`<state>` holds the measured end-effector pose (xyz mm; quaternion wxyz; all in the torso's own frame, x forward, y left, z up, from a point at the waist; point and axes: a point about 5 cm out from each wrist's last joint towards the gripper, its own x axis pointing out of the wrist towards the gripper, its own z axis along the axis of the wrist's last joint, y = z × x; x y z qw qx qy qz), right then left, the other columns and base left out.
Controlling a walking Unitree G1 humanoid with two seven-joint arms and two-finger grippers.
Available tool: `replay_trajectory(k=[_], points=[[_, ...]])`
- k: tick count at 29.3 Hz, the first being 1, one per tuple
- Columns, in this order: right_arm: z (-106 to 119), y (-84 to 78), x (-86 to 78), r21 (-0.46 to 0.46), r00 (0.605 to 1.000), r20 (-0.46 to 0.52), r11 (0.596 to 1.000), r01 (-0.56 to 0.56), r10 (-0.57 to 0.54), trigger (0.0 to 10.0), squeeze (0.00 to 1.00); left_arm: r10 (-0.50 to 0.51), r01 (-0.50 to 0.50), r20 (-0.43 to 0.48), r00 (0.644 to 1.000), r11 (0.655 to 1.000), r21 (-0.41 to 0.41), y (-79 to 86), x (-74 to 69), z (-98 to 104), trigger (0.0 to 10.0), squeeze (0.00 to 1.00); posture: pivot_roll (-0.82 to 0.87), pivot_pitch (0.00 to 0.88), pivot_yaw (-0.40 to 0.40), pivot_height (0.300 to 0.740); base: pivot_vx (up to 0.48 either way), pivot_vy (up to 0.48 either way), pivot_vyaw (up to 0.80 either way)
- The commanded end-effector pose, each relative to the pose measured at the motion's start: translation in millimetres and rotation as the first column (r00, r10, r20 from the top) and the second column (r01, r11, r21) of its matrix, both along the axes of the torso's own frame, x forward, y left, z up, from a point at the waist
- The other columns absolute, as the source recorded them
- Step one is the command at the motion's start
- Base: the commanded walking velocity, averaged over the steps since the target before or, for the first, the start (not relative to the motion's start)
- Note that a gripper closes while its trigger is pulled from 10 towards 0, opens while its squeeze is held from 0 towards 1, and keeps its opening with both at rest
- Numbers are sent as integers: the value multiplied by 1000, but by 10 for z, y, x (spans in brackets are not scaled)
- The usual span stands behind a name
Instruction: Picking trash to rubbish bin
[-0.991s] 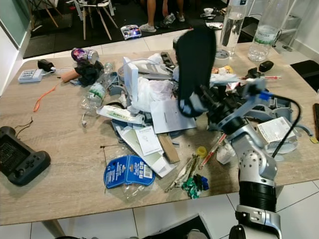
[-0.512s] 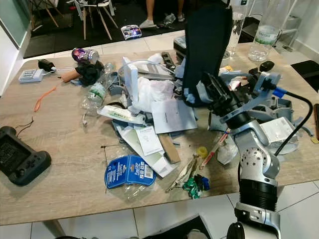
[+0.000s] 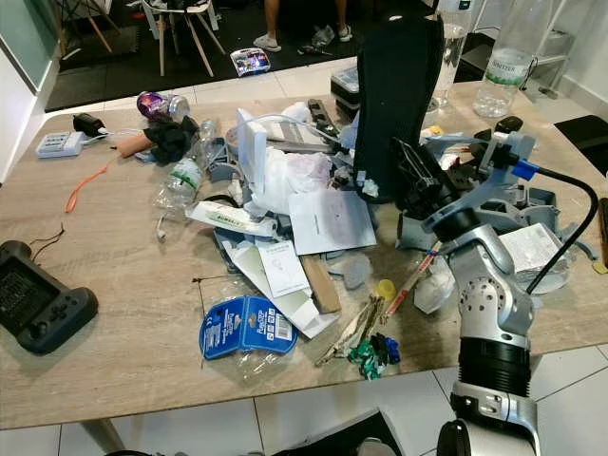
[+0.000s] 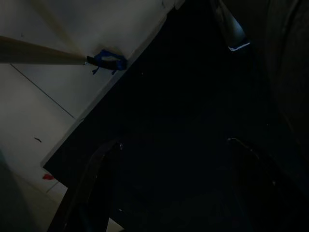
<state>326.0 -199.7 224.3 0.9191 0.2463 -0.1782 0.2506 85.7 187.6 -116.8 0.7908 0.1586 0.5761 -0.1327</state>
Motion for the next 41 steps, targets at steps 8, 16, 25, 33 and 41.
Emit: replay_trajectory(k=[8,16,25,33,41], points=[[386,-112,-73,85,986,167,996,13,-27,10000,0,-4,4,-2,1000,1000,-28,-84,-12,-10,10000,0,-70,107,42,740,0,0,0],[743,-184,-133,87,958,284,996,17,-41,10000,0,-9,9,0,1000,999,-31,-96,-6,-10,10000,0,-77,97,40,740,0,0,0],[897,-206,-190,92,943,328,995,27,-56,10000,0,-10,10,0,1000,999,-32,-101,-7,-10,10000,0,-76,101,41,740,0,0,0],[27,-332,203,-415,923,-152,870,265,-354,10000,0,-9,9,-5,1000,999,-33,-97,-12,-11,10000,0,-76,106,42,740,0,0,0],[-67,-538,217,-342,854,-269,873,348,-446,10000,0,-10,10,-5,1000,999,-30,-82,-11,-10,10000,0,-71,111,49,740,0,0,0]])
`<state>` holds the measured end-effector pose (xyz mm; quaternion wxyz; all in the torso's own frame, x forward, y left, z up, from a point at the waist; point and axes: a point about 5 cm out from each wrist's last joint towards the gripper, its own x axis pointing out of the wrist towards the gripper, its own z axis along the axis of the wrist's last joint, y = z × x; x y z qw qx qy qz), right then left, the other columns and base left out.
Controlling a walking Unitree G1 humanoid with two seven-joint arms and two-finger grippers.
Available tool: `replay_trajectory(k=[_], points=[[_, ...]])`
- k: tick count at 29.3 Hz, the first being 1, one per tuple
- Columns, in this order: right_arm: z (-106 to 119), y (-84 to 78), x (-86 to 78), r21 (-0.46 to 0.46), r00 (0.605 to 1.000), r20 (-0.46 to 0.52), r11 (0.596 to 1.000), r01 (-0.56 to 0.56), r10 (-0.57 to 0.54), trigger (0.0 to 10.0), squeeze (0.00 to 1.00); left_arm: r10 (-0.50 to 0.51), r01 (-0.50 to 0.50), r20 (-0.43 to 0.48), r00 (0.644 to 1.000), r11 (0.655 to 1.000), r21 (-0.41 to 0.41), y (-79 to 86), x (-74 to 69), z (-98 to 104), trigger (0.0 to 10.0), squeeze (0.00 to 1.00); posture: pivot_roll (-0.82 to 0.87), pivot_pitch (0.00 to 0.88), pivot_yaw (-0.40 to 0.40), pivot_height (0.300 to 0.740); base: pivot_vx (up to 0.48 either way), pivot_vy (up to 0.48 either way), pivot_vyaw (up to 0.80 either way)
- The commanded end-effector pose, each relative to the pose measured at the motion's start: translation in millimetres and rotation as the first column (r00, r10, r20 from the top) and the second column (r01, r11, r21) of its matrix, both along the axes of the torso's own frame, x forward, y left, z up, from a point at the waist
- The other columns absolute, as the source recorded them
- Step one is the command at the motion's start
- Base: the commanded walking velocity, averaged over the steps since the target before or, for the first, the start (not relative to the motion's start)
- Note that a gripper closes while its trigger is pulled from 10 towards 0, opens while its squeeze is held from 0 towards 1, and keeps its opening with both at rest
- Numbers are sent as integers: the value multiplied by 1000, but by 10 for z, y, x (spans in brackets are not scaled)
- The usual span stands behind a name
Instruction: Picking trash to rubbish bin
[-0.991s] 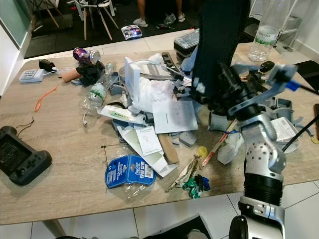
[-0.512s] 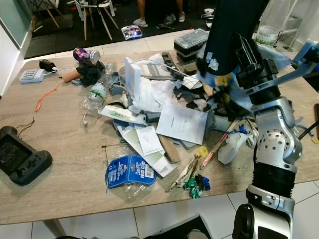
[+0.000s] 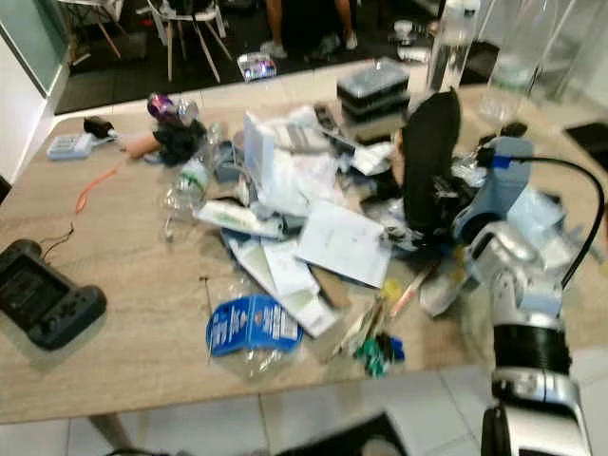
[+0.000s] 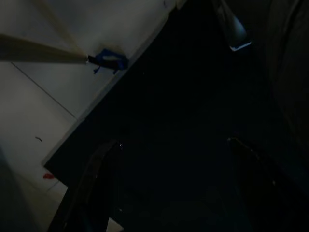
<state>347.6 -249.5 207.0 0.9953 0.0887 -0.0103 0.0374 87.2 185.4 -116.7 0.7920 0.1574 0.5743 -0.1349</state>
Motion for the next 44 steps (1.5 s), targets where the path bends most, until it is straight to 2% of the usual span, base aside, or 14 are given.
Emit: replay_trajectory(k=[1,7,8,9,10,14,16,17,18,24,27,31,40,44], points=[[95,-43,-4,62,1000,23,998,17,-18,10000,0,-9,8,-8,1000,1000,-24,-59,-25,-10,10000,0,-71,111,49,740,0,0,0],[53,22,-19,132,999,17,990,-39,37,10000,0,-11,11,-8,1000,1000,-24,-58,-23,-10,10000,0,-71,111,49,740,0,0,0],[46,80,-20,137,997,21,987,-82,80,10000,267,-14,14,-8,1000,1000,-24,-58,-23,-9,10000,0,-71,111,49,740,0,0,0],[47,93,-20,131,996,23,987,-91,89,10000,267,-15,15,-8,1000,1000,-24,-59,-23,-9,10000,0,-71,111,49,740,0,0,0],[50,105,-22,128,995,24,987,-97,95,10000,1000,-16,16,-8,1000,1000,-25,-59,-22,-9,10000,0,-71,111,49,740,0,0,0],[67,134,-27,105,995,22,990,-96,94,10000,1000,-18,18,-8,1000,1000,-25,-60,-21,-9,10000,0,-71,111,49,740,0,0,0],[57,120,-19,95,997,1,993,-77,77,10000,718,-20,20,-8,1000,999,-25,-60,-21,-9,10000,0,-71,111,49,740,0,0,0],[57,120,-19,95,997,1,993,-77,77,10000,718,-20,20,-8,1000,999,-25,-60,-21,-9,10000,0,-71,111,49,740,0,0,0],[62,104,-19,90,997,-6,993,-71,72,10000,0,-20,20,-8,1000,999,-25,-60,-21,-9,10000,0,-71,111,49,740,0,0,0],[143,80,-38,80,996,15,993,-86,85,10000,0,-20,20,-8,1000,999,-26,-62,-18,-9,10000,0,-78,110,51,740,0,0,0],[430,-19,-69,32,979,203,999,-29,22,10000,0,-21,21,-8,1000,999,-26,-64,-13,-8,10000,0,-78,110,51,740,0,0,0],[783,-272,-169,181,896,406,977,114,-179,10000,0,-22,22,-9,1000,999,-27,-65,-14,-8,10000,0,-78,110,51,740,0,0,0],[722,-222,-155,112,917,376,989,100,-135,10000,0,-22,21,-8,1000,999,-28,-65,-13,-8,10000,0,-78,110,51,740,0,0,0],[517,-287,-71,-41,957,226,980,194,-180,10000,0,-27,27,-10,1000,999,-27,-65,-13,-8,10000,0,-78,110,51,740,0,0,0]])
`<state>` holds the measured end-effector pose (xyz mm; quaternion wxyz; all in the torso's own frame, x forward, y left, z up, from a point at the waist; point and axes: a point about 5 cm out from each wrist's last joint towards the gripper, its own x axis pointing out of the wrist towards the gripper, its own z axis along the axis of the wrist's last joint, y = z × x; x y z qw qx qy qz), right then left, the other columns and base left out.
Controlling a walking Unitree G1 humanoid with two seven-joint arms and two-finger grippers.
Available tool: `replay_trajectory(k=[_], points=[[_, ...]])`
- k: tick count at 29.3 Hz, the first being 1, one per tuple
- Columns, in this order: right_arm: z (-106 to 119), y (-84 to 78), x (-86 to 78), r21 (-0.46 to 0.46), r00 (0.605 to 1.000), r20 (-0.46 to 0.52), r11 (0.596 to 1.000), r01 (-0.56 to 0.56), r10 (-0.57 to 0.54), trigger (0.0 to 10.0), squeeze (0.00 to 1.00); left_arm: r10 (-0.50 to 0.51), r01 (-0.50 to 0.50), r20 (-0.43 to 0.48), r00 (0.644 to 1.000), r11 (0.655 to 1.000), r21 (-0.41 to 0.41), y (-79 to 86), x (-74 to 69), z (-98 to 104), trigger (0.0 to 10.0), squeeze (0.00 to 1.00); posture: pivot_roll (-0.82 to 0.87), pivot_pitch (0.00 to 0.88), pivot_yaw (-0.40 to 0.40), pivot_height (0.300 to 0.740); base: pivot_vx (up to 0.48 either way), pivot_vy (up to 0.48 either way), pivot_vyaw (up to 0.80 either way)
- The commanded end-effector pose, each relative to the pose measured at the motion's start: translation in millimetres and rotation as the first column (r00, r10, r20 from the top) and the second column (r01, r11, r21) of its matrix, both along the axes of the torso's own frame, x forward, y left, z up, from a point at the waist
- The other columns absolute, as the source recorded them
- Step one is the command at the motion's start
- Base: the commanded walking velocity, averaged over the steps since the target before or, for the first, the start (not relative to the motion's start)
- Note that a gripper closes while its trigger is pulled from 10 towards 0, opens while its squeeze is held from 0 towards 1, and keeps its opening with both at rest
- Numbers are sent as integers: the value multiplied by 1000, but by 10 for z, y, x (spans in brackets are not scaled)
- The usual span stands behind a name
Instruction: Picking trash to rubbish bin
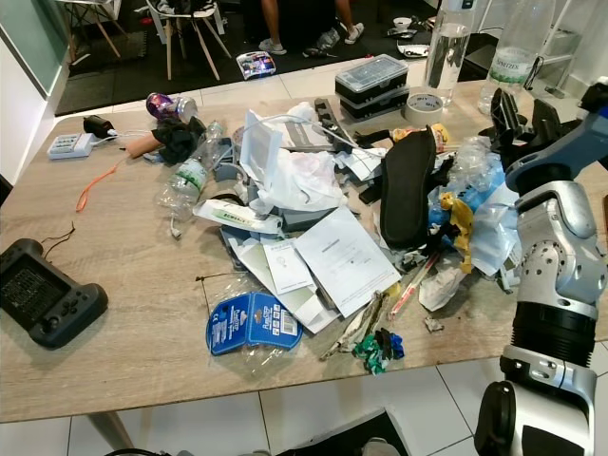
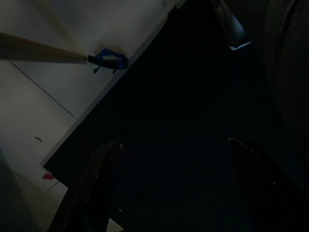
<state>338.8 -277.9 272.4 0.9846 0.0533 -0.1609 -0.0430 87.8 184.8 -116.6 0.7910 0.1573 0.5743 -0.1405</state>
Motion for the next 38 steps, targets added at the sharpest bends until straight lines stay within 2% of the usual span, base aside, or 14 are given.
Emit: replay_trajectory(k=[1,4,10,14,19,20,21,28,29,30,36,37,38], points=[[-172,-4,23,8,997,-80,1000,-2,2,10000,0,-19,19,-8,1000,1000,-20,-59,-20,-9,10000,0,-78,110,51,740,0,0,0],[-343,86,70,-2,985,-165,998,-58,57,10000,0,-21,21,-5,1000,1000,-20,-60,-17,-8,10000,0,-78,110,51,740,0,0,0],[-395,200,121,11,976,-177,992,-124,124,10000,0,-24,24,-4,1000,1000,-19,-60,-16,-8,10000,0,-78,110,51,740,0,0,0],[-501,288,133,6,956,-236,984,-176,173,10000,0,-22,22,-6,1000,1000,-20,-60,-17,-8,10000,0,-78,110,51,740,0,0,0],[-601,296,129,-20,944,-295,987,-160,147,10000,0,-19,19,-7,1000,1000,-22,-61,-22,-9,10000,0,-76,112,49,740,0,0,0],[-607,294,123,-29,944,-297,987,-161,145,10000,631,-19,18,-8,1000,1000,-22,-63,-24,-10,10000,0,-76,112,49,740,0,0,0],[-608,276,118,-39,948,-295,990,-137,119,10000,1000,-19,19,-9,1000,1000,-23,-64,-27,-11,10000,0,-76,112,49,740,0,0,0],[-587,234,121,-41,954,-285,994,-104,89,10000,1000,-20,20,-10,1000,1000,-23,-66,-26,-11,10000,0,-78,113,49,740,0,0,0],[-593,216,123,-45,952,-299,995,-89,72,10000,875,-20,20,-9,1000,1000,-24,-68,-25,-11,10000,0,-78,113,49,740,0,0,0],[-604,215,125,-41,948,-308,995,-91,74,10000,0,-19,19,-9,1000,1000,-24,-69,-25,-11,10000,0,-78,113,49,740,0,0,0],[-677,163,132,-29,934,-356,999,-45,31,10000,0,-19,19,-8,1000,999,-26,-71,-18,-10,10000,0,-79,112,47,740,0,0,0],[-678,159,131,-27,934,-355,999,-44,32,6863,0,-19,19,-8,1000,999,-26,-71,-17,-9,10000,0,-79,112,47,740,0,0,0],[-677,150,129,-28,934,-357,999,-36,24,1255,0,-19,19,-8,1000,999,-26,-71,-17,-9,10000,0,-79,112,47,740,0,0,0]])
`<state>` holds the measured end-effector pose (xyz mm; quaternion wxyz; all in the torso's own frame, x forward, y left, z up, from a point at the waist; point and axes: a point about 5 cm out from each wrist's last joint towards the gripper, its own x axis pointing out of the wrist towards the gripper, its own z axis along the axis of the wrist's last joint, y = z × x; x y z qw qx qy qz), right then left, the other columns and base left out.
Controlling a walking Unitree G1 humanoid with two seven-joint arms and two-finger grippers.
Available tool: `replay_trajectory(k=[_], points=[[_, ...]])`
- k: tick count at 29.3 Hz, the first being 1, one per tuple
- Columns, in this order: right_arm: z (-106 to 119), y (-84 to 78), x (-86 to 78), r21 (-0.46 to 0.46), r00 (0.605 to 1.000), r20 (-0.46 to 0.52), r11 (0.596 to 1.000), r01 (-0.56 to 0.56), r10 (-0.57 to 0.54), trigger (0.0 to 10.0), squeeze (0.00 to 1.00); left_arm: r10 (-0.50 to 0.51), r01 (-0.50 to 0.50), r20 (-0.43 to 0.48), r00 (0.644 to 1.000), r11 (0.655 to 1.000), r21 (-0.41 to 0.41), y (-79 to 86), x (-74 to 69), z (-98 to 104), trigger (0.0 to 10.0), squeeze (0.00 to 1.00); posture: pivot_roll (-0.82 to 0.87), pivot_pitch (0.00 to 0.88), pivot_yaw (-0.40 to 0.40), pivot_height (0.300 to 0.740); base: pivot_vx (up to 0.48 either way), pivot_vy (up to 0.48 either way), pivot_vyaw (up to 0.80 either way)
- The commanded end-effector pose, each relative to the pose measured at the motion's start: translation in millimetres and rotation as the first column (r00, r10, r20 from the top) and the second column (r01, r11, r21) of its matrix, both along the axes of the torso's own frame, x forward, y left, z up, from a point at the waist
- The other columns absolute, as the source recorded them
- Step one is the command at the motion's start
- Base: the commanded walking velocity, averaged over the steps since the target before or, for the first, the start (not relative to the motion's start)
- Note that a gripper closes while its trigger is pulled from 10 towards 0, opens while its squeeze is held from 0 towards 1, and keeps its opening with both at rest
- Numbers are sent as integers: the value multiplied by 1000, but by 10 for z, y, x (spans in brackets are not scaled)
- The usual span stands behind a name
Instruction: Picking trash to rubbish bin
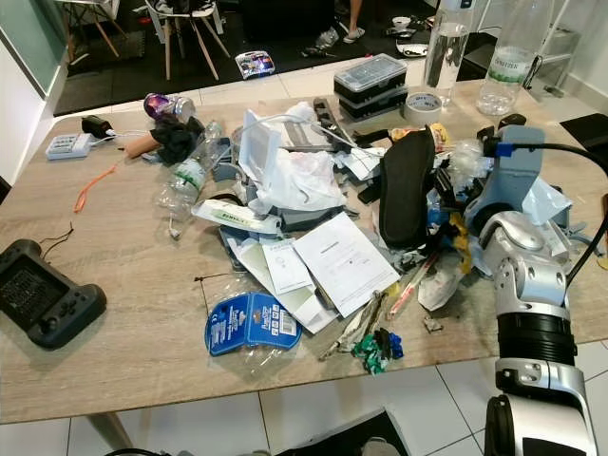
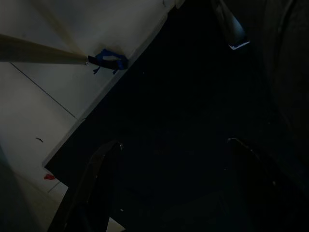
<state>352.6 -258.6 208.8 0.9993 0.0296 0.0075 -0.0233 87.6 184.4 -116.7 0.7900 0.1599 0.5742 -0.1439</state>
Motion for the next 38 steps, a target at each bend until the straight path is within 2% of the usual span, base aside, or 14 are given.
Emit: replay_trajectory(k=[1,11,16,20,21,26,27,30,31,33,35,36,37,38], points=[[-41,-52,-11,-1,999,-29,1000,28,-28,0,0,-11,11,-7,1000,1000,-27,-67,-15,-9,10000,0,-79,112,47,740,0,0,0],[12,-65,1,8,999,4,999,38,-38,0,0,-9,9,-5,1000,1000,-26,-65,-9,-7,10000,0,-79,111,49,740,0,0,0],[130,-27,8,10,996,86,1000,18,-19,0,0,-8,8,-4,1000,1000,-27,-66,-8,-7,10000,0,-79,111,49,740,0,0,0],[290,9,-8,28,979,204,1000,-2,-3,0,0,-10,10,-4,1000,1000,-27,-66,-7,-7,10000,0,-79,111,49,740,0,0,0],[412,35,-32,56,957,290,998,-27,10,0,0,-9,9,-3,1000,1000,-27,-66,-7,-6,10000,0,-79,111,49,740,0,0,0],[771,65,-132,189,860,510,974,-122,8,0,0,-6,6,-1,1000,1000,-27,-69,-2,-6,10000,0,-75,110,48,740,0,0,0],[917,25,-180,239,815,579,961,-143,-22,0,0,-5,5,-2,1000,1000,-26,-68,-2,-6,10000,0,-75,110,48,740,0,0,0],[1103,21,-256,291,748,663,926,-239,-16,0,0,-5,5,-2,1000,1000,-26,-68,-2,-6,10000,0,-75,110,48,740,0,0,0],[1103,21,-256,291,748,663,926,-239,-16,0,0,-5,5,-2,1000,1000,-26,-68,-2,-6,10000,0,-75,110,48,740,0,0,0],[1210,65,-313,297,700,714,900,-318,12,0,0,-6,6,-2,1000,1000,-26,-69,-2,-6,10000,0,-77,104,45,740,0,0,0],[1273,166,-369,269,654,752,865,-424,87,0,0,-7,7,-2,1000,1000,-26,-70,-2,-6,10000,0,-77,104,45,740,0,0,0],[1286,208,-391,254,636,762,849,-463,119,0,0,-8,8,-2,1000,1000,-26,-70,-2,-6,10000,0,-77,104,45,740,0,0,0],[1286,208,-391,254,636,762,849,-463,119,0,0,-8,8,-2,1000,1000,-26,-70,-2,-6,10000,0,-77,104,45,740,0,0,0],[1250,374,-447,191,597,761,793,-578,252,0,0,-8,8,-1,1000,1000,-26,-69,-2,-6,10000,0,-81,102,47,740,0,0,0]])
